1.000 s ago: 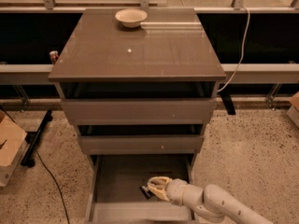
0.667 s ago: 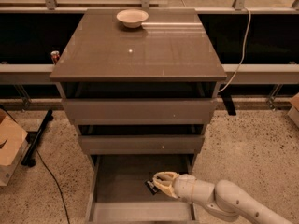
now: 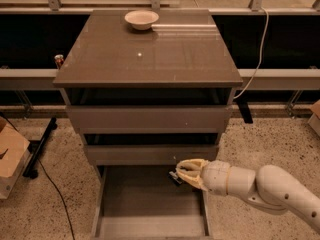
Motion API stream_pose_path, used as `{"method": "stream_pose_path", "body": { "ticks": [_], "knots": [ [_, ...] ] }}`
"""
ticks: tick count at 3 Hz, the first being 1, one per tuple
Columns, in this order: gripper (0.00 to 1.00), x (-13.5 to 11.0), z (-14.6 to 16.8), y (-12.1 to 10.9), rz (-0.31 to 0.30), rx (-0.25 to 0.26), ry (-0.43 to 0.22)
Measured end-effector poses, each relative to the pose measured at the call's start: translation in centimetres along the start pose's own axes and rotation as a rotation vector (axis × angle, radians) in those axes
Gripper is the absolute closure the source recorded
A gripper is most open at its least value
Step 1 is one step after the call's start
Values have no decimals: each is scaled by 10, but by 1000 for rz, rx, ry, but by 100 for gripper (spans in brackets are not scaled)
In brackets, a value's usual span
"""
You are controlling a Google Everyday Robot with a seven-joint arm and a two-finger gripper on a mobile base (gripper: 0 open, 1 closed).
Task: Pick rxbar blueberry from bottom drawer and place on counter
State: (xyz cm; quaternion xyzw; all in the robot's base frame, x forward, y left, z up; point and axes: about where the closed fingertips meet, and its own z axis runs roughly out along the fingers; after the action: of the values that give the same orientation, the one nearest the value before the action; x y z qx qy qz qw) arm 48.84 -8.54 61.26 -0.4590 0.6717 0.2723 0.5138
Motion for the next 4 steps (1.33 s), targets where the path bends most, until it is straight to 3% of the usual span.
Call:
{"method": "stream_pose_path", "body": {
  "ticks": [1,3,4],
  "knots": [
    [100,-66,-28,-13,-112,8,19],
    [100,-217,-66,-34,-371,78,73],
    [100,-215,-65,-34,-367,76,72]
  ]
}}
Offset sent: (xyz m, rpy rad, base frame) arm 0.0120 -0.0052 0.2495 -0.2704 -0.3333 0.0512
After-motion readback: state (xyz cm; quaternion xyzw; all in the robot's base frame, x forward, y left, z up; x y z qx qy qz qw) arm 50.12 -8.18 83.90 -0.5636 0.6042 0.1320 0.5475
